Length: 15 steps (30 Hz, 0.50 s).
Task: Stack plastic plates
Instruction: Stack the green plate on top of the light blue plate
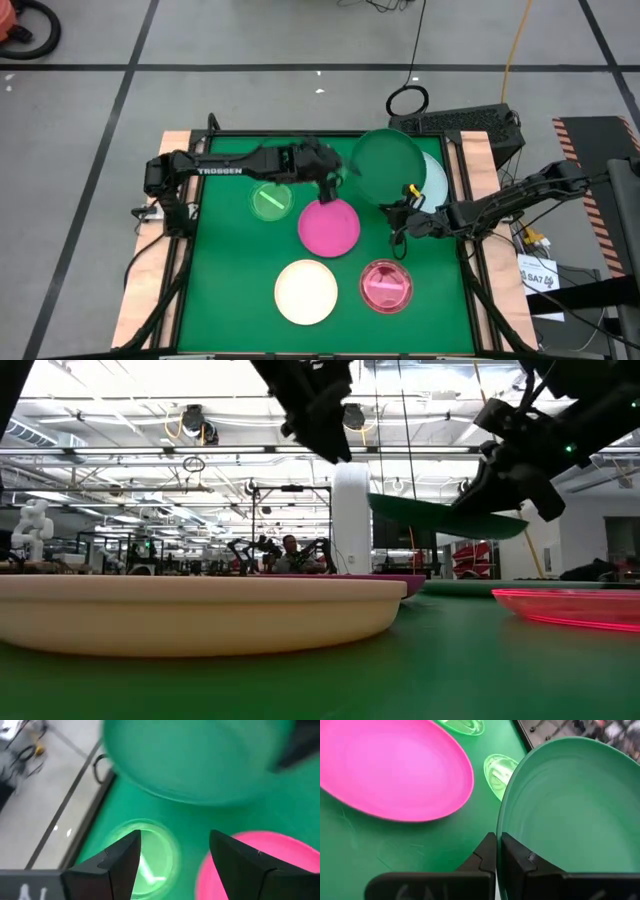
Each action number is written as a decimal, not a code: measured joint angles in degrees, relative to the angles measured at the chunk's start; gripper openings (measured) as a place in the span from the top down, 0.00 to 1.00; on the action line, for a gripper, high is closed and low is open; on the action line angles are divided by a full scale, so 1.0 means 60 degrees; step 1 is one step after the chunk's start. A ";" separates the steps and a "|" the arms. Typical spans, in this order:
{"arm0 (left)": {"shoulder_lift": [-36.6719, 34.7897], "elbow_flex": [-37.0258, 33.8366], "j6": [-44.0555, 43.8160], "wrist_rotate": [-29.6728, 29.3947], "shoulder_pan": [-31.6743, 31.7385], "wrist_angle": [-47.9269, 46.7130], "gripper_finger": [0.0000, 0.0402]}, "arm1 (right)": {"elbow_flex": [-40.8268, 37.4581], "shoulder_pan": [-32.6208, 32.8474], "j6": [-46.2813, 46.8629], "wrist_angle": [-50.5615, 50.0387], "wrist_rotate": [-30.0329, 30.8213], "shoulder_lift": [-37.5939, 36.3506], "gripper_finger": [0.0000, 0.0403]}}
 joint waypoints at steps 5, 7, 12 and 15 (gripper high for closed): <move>0.0000 -0.0003 0.0289 -0.0162 -0.1136 0.0026 0.40 | 0.0000 0.0228 0.1261 -0.1144 -0.0015 -0.0416 0.99; 0.0000 -0.0003 0.0240 -0.0257 -0.1535 0.0031 0.40 | 0.0000 0.0337 0.1736 -0.1510 -0.0029 -0.0642 0.99; 0.0094 -0.0009 0.0066 -0.0502 -0.2441 0.0257 0.40 | 0.0000 0.0489 0.2543 -0.2497 -0.0055 -0.1239 0.99; 0.0106 -0.0824 0.0004 -0.0837 -0.2873 0.1476 0.40 | 0.0000 0.0417 0.2881 -0.3018 -0.0147 -0.1511 0.99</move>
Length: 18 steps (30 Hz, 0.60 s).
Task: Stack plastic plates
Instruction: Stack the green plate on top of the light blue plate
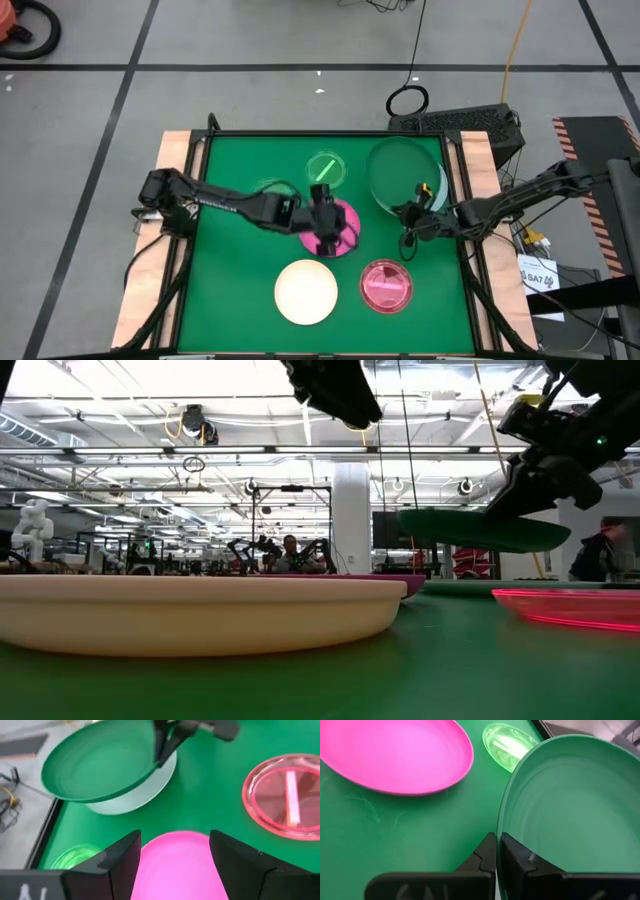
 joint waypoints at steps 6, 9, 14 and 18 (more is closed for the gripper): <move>-0.0084 -0.2381 -0.0114 -0.0092 -0.0346 0.2816 0.40 | 0.0000 -0.0300 0.0774 -0.0496 -0.0177 -0.0045 0.99; -0.0127 -0.2875 -0.0379 -0.0129 -0.0433 0.3534 0.40 | 0.0004 -0.0468 0.1350 -0.0705 -0.0182 0.0136 0.99; -0.0122 -0.2984 -0.0773 -0.0366 -0.0615 0.3709 0.40 | 0.0004 -0.0650 0.1912 -0.0783 -0.0389 0.0564 0.99; -0.0121 -0.2982 -0.0952 -0.0378 -0.0766 0.3784 0.40 | 0.0004 -0.0700 0.2270 -0.0928 -0.0415 0.0982 0.99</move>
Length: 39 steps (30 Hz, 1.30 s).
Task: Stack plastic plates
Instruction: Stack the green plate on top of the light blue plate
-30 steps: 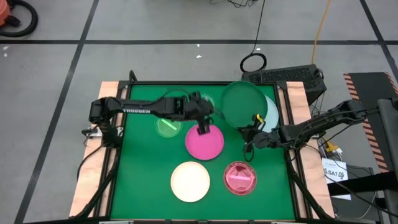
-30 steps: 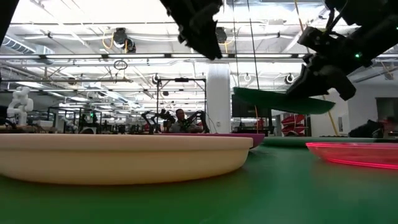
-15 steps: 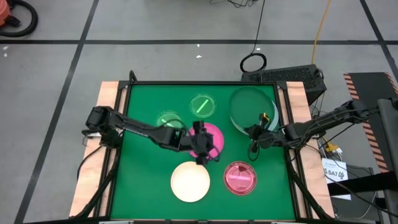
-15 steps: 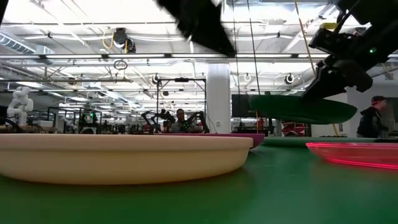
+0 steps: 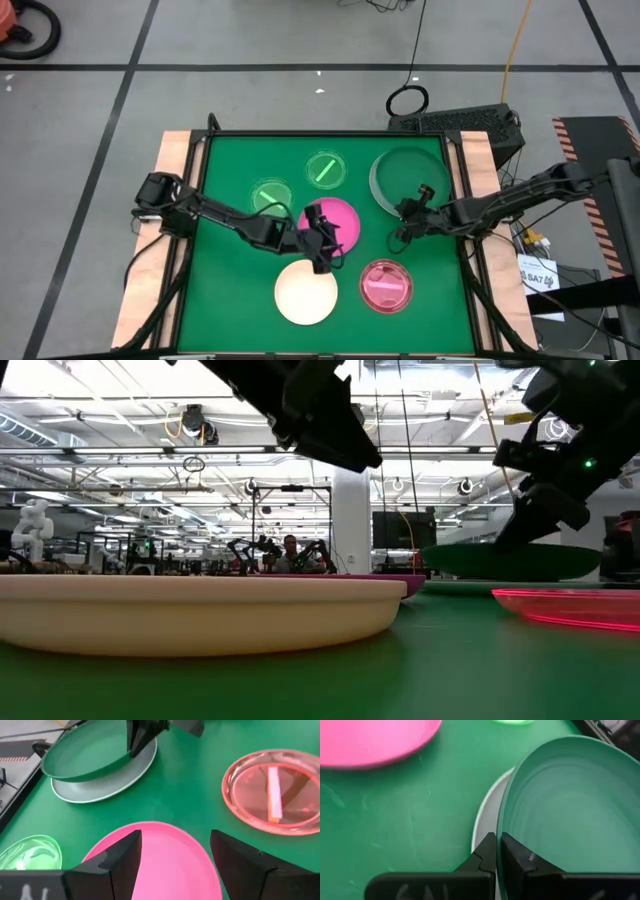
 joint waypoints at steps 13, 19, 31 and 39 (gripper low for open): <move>0.0168 0.0000 -0.0250 -0.0124 -0.0141 0.0165 0.40 | 0.0000 -0.0004 0.0070 0.0086 0.0022 0.1064 0.97; 0.0165 0.0000 -0.0253 -0.0126 -0.0141 0.0238 0.40 | 0.0000 -0.0160 0.0023 0.0237 0.0045 0.1480 0.97; 0.0161 0.0000 -0.0257 -0.0126 -0.0141 0.0451 0.40 | 0.0004 -0.0324 -0.0548 0.0834 0.0088 0.1660 0.95; 0.0161 0.0000 -0.0275 -0.0124 -0.0141 0.0445 0.40 | 0.0004 -0.0321 -0.0537 0.0831 0.0252 0.1660 0.89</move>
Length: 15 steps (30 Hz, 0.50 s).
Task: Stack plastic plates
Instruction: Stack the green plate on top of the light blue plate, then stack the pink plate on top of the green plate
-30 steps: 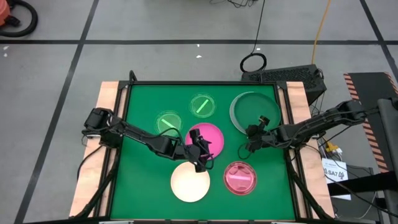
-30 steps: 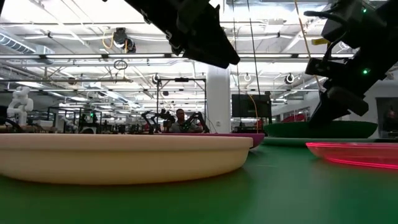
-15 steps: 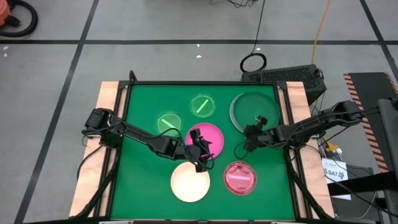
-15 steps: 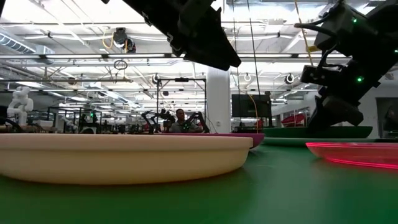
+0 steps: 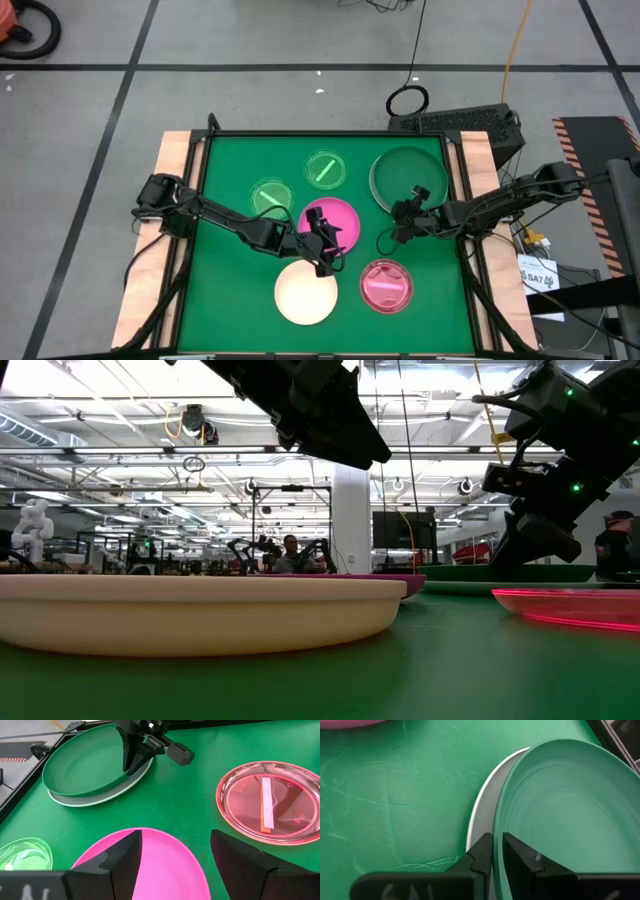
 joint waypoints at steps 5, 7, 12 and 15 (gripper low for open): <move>0.0000 0.0000 0.0004 0.0001 0.0000 -0.0007 0.40 | 0.0000 -0.0002 0.0013 0.0004 0.0088 0.0000 0.84; 0.0000 0.0000 0.0004 0.0001 0.0000 -0.0007 0.40 | 0.0000 0.0001 0.0035 0.0007 0.0088 0.0000 0.81; 0.0000 0.0000 0.0004 0.0001 0.0000 -0.0007 0.40 | 0.0000 0.0001 0.0063 0.0112 0.0088 0.0000 0.75; 0.0000 0.0000 -0.0010 0.0001 0.0000 -0.0010 0.40 | 0.0000 0.0001 0.0028 0.0314 0.0084 -0.0006 0.72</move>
